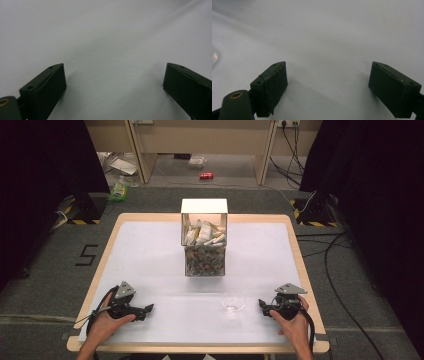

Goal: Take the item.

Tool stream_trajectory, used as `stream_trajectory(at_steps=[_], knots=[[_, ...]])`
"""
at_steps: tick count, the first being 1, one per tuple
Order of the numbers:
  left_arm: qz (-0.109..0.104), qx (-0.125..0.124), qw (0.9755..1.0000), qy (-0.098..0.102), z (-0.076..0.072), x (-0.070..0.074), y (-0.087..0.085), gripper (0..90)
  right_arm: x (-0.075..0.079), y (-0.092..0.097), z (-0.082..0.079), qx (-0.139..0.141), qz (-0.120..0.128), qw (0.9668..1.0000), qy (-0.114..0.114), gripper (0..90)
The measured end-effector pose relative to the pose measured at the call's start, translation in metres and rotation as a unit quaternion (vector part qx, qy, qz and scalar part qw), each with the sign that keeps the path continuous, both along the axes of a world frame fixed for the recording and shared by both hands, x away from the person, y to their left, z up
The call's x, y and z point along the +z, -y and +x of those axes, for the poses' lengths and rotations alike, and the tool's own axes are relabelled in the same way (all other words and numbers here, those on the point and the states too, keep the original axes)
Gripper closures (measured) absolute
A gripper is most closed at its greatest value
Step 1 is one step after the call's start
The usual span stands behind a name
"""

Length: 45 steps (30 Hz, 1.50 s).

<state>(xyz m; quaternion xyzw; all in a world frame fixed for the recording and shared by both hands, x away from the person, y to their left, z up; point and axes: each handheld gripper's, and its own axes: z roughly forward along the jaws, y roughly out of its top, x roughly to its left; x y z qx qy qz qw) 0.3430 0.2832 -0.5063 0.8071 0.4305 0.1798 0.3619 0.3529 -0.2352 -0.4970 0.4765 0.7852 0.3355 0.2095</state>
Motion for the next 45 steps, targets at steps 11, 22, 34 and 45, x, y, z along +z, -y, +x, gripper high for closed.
stream_trajectory(at_steps=[11,22,34,45], knots=[[0.0,0.0,1.0,0.0,0.0,0.0,0.0,3.8,0.005,0.002,-0.001,-0.007,0.017,0.9997,0.012,19.7],[-0.001,0.0,1.0,0.0,0.0,0.0,0.0,3.8,0.032,-0.002,0.005,-0.006,0.062,0.9954,0.073,22.1],[-0.001,0.0,1.0,0.0,0.0,0.0,0.0,3.8,0.06,-0.013,0.015,0.018,0.078,0.9917,0.1,26.3],[-0.001,-0.001,1.0,0.0,0.0,0.0,0.0,3.9,0.1,-0.031,0.027,0.037,0.094,0.9845,0.143,29.1]])
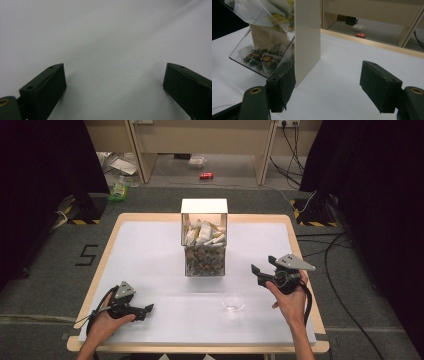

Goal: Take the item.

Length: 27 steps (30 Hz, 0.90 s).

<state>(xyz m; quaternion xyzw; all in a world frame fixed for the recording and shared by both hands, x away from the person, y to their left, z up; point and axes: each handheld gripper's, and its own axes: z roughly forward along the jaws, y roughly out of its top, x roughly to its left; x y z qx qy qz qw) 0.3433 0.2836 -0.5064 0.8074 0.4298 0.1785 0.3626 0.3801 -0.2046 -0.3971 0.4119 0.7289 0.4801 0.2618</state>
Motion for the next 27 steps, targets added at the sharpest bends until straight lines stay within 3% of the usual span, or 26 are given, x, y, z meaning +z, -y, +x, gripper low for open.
stream_trajectory(at_steps=[12,27], knots=[[-0.005,0.001,1.0,0.0,0.0,0.0,0.0,3.8,0.022,-0.009,0.007,0.009,0.014,0.9997,0.016,27.7],[-0.005,0.0,1.0,-0.001,0.0,0.0,0.0,3.8,0.052,-0.049,0.007,0.051,0.013,0.9978,0.04,29.4]])
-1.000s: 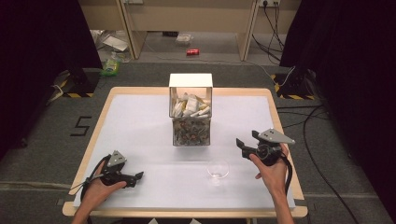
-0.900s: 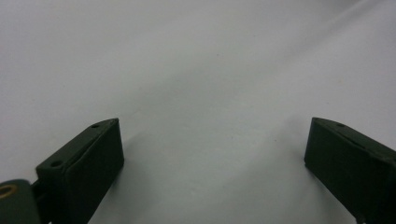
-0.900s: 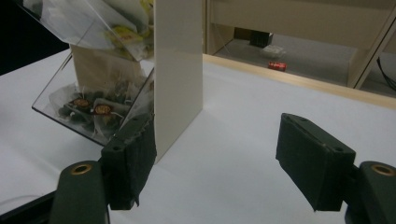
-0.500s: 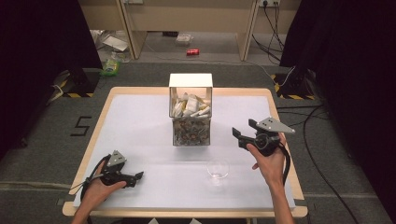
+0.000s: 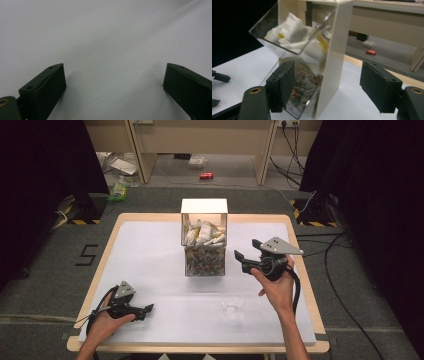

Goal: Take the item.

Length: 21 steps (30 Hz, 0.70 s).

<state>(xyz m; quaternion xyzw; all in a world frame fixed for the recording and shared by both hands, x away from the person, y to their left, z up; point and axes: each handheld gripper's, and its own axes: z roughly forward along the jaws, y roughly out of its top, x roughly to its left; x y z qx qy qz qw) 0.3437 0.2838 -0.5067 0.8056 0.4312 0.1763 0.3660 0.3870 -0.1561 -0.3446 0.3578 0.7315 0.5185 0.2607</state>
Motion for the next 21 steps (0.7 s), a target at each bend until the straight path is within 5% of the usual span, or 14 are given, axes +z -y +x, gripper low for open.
stream_trajectory(at_steps=[21], knots=[[0.0,0.0,1.0,-0.001,0.0,0.0,0.0,3.6,0.029,-0.052,0.019,0.041,-0.018,0.9989,0.015,33.0]])
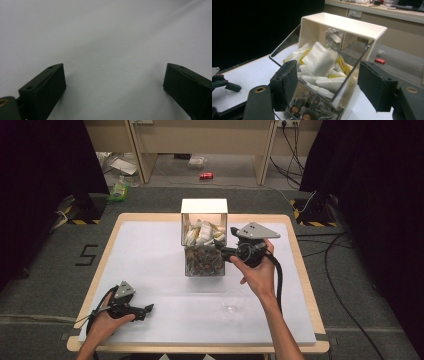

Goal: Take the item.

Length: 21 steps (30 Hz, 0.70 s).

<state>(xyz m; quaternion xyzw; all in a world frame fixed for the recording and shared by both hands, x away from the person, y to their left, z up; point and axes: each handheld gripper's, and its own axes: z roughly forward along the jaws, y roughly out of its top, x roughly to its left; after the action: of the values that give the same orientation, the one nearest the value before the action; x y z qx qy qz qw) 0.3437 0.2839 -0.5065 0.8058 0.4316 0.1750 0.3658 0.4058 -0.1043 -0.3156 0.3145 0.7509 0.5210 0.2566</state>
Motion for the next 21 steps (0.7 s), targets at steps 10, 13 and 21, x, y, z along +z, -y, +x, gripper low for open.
stream_trajectory(at_steps=[10,13,21], knots=[[0.0,-0.001,1.0,-0.001,0.0,0.0,0.0,3.6,0.004,-0.027,0.013,0.014,-0.022,0.9997,0.002,38.4],[0.0,-0.001,1.0,-0.001,0.0,0.0,0.0,3.5,0.003,-0.034,0.02,0.007,-0.026,0.9996,-0.003,40.0],[-0.001,-0.001,1.0,-0.002,0.0,0.0,0.0,3.3,-0.003,-0.043,0.034,-0.009,-0.038,0.9991,-0.018,40.9]])
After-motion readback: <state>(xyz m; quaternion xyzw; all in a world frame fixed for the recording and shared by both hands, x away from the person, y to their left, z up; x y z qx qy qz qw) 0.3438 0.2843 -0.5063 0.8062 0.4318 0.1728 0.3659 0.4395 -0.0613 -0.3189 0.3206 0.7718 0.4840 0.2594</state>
